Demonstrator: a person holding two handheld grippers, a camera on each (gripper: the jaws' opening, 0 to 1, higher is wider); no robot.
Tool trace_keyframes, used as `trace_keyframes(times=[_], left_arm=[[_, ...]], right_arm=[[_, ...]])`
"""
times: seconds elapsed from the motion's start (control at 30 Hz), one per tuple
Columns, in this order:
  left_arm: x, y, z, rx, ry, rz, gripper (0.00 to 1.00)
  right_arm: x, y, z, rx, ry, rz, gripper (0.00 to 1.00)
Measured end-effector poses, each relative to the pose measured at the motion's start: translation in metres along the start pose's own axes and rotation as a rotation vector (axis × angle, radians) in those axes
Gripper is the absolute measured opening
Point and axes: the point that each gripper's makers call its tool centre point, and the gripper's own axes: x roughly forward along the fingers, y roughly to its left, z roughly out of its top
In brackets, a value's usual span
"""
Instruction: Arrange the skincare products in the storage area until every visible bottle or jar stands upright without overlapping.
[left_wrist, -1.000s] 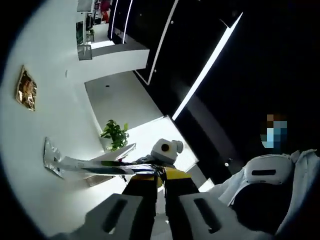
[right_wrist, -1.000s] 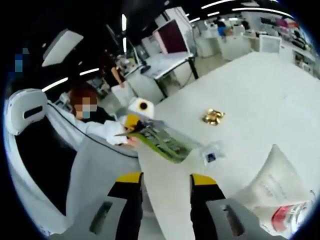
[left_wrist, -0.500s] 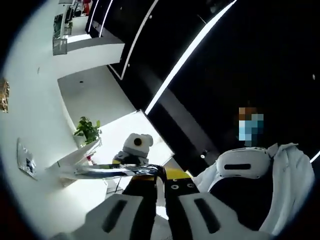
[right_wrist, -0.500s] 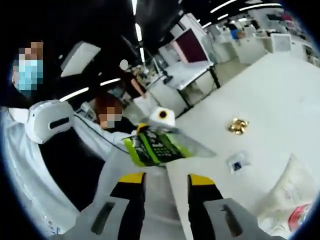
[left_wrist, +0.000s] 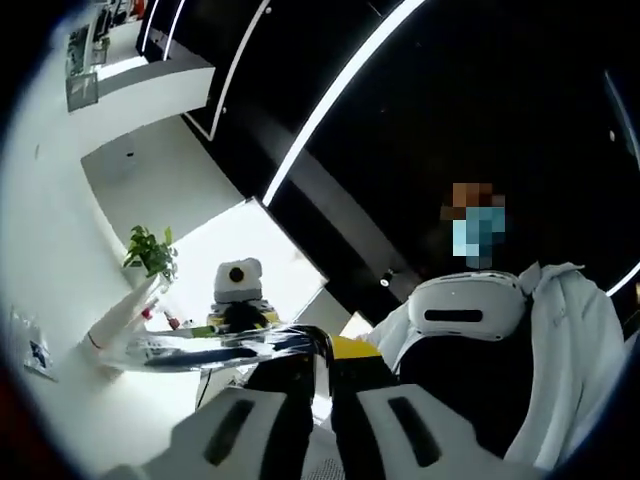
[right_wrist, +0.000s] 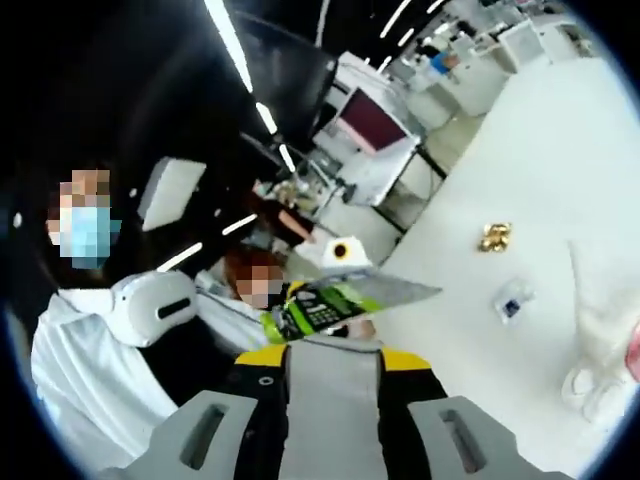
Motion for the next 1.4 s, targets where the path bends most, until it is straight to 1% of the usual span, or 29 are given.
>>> trace_keyframes(times=[0.03,0.07,0.1,0.17,0.23,0.27,0.3,0.33,0.37,0.4,0.43,0.47,0.5,0.57,0.63,0.67,0.7,0.77,0.8,0.83,0.9,1.07,1.1,1.17,1.23,1.27,1.3,1.37,1.4], left_arm=[[0.001,-0.001,-0.001,0.001,0.010,-0.005,0.00],[0.003,-0.003,-0.002,0.013,0.025,-0.010,0.00],[0.004,-0.004,-0.002,0.020,0.031,-0.009,0.00],[0.005,-0.005,-0.001,0.020,0.034,-0.015,0.00],[0.005,-0.007,0.001,0.027,0.029,-0.026,0.00],[0.005,-0.007,0.001,0.026,0.029,-0.029,0.00],[0.006,-0.007,0.002,0.027,0.032,-0.033,0.00],[0.008,-0.007,0.002,0.027,0.035,-0.035,0.00],[0.010,-0.006,0.002,0.029,0.039,-0.037,0.00],[0.011,-0.007,0.002,0.030,0.042,-0.040,0.00],[0.013,-0.007,0.002,0.032,0.044,-0.045,0.00],[0.014,-0.008,0.002,0.032,0.047,-0.050,0.00],[0.016,-0.010,0.001,0.032,0.052,-0.058,0.00],[0.019,-0.013,-0.002,0.035,0.076,-0.073,0.00],[0.021,-0.015,-0.008,0.035,0.110,-0.078,0.00],[0.022,-0.016,-0.010,0.030,0.126,-0.083,0.00],[0.023,-0.017,-0.012,0.027,0.135,-0.089,0.00],[0.026,-0.019,-0.014,0.031,0.156,-0.103,0.00],[0.028,-0.020,-0.015,0.036,0.165,-0.105,0.00],[0.030,-0.021,-0.015,0.038,0.168,-0.109,0.00],[0.032,-0.024,-0.015,0.050,0.180,-0.121,0.00],[0.035,-0.030,-0.016,0.066,0.210,-0.142,0.00],[0.036,-0.030,-0.019,0.069,0.223,-0.141,0.00],[0.036,-0.030,-0.023,0.069,0.249,-0.140,0.00],[0.036,-0.028,-0.027,0.069,0.268,-0.133,0.00],[0.035,-0.025,-0.031,0.066,0.287,-0.122,0.00],[0.034,-0.023,-0.034,0.064,0.306,-0.118,0.00],[0.031,-0.021,-0.037,0.057,0.318,-0.109,0.00],[0.030,-0.020,-0.037,0.055,0.320,-0.106,0.00]], right_arm=[[0.000,0.002,-0.001,0.014,-0.014,0.013,0.30],[-0.004,0.003,-0.002,0.049,-0.021,0.034,0.31],[-0.007,0.003,-0.002,0.064,-0.038,0.047,0.31],[-0.015,0.003,0.000,0.104,-0.076,0.076,0.31],[-0.025,0.004,-0.002,0.139,-0.106,0.109,0.31],[-0.024,0.005,0.000,0.151,-0.133,0.112,0.31],[-0.023,0.007,0.004,0.184,-0.185,0.135,0.31],[-0.025,0.008,0.006,0.210,-0.212,0.163,0.31],[-0.025,0.009,0.005,0.233,-0.223,0.186,0.30],[-0.018,0.011,-0.002,0.258,-0.212,0.189,0.30],[-0.013,0.008,-0.007,0.256,-0.205,0.177,0.30],[-0.007,0.006,-0.012,0.273,-0.203,0.166,0.31],[-0.005,0.005,-0.011,0.293,-0.223,0.172,0.31],[-0.005,0.010,-0.004,0.355,-0.286,0.238,0.32],[-0.007,0.010,0.003,0.371,-0.338,0.258,0.33],[-0.006,0.008,0.007,0.405,-0.366,0.260,0.32],[-0.004,0.006,0.005,0.422,-0.357,0.251,0.31],[0.004,-0.003,-0.004,0.435,-0.323,0.203,0.28],[0.006,-0.004,-0.007,0.428,-0.313,0.200,0.26],[0.010,-0.006,-0.011,0.445,-0.301,0.199,0.25],[0.013,-0.007,-0.012,0.472,-0.313,0.210,0.26],[0.025,0.000,-0.022,0.507,-0.277,0.244,0.27],[0.026,0.001,-0.021,0.521,-0.284,0.257,0.27],[0.028,0.002,-0.018,0.540,-0.295,0.271,0.23],[0.029,0.005,-0.018,0.541,-0.284,0.284,0.15],[0.029,0.004,-0.019,0.533,-0.271,0.274,0.11],[0.029,-0.002,-0.021,0.519,-0.262,0.229,0.08],[0.024,-0.006,-0.019,0.509,-0.270,0.220,0.05],[0.022,-0.010,-0.018,0.512,-0.282,0.203,0.01]])
